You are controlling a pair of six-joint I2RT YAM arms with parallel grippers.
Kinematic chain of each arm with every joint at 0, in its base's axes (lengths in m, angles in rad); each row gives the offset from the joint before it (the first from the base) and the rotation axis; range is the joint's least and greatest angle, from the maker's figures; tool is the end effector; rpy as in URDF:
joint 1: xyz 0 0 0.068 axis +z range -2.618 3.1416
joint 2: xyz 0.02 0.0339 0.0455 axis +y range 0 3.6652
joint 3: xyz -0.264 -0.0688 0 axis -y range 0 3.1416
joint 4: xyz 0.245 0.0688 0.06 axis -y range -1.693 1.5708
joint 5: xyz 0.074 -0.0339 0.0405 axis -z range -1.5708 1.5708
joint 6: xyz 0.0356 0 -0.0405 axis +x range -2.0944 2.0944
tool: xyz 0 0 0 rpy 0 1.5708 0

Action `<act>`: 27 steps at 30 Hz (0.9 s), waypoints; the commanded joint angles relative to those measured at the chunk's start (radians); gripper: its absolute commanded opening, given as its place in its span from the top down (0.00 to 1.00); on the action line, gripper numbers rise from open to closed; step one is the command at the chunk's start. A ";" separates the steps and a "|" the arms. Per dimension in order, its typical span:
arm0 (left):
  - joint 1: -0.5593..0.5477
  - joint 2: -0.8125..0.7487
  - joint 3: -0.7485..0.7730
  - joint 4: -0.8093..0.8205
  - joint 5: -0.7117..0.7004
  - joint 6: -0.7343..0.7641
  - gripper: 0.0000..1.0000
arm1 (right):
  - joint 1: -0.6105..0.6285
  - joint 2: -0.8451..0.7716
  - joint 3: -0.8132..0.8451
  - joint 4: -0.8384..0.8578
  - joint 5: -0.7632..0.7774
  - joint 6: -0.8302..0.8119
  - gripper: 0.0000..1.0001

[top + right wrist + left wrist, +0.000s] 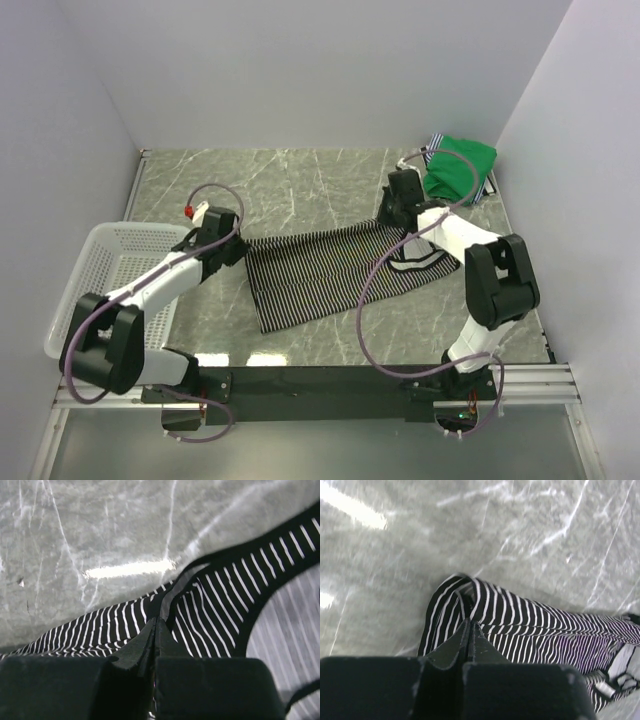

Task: Fold and stack the tank tops
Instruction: Fold the tank top

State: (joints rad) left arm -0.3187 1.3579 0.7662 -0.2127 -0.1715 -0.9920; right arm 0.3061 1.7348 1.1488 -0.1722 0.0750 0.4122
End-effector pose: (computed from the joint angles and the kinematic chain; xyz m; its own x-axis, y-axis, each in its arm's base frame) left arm 0.2647 -0.0809 0.2061 -0.5386 -0.6909 -0.4823 -0.4653 0.7211 -0.5133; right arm 0.3631 0.1119 0.2132 -0.7003 0.1976 -0.6859 0.0349 0.9692 0.2437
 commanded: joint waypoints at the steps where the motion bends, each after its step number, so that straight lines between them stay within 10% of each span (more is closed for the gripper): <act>1: -0.016 -0.065 -0.057 0.032 0.009 -0.019 0.99 | -0.012 -0.087 -0.050 0.043 0.048 0.037 1.00; 27: -0.134 -0.194 -0.277 0.067 -0.011 -0.079 0.99 | -0.004 -0.281 -0.406 0.117 0.100 0.100 1.00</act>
State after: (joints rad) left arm -0.4454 1.1675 0.5034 -0.1749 -0.1692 -1.0523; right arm 0.3050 1.4715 0.7521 -0.0883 0.1177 0.5053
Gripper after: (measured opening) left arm 0.013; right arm 0.006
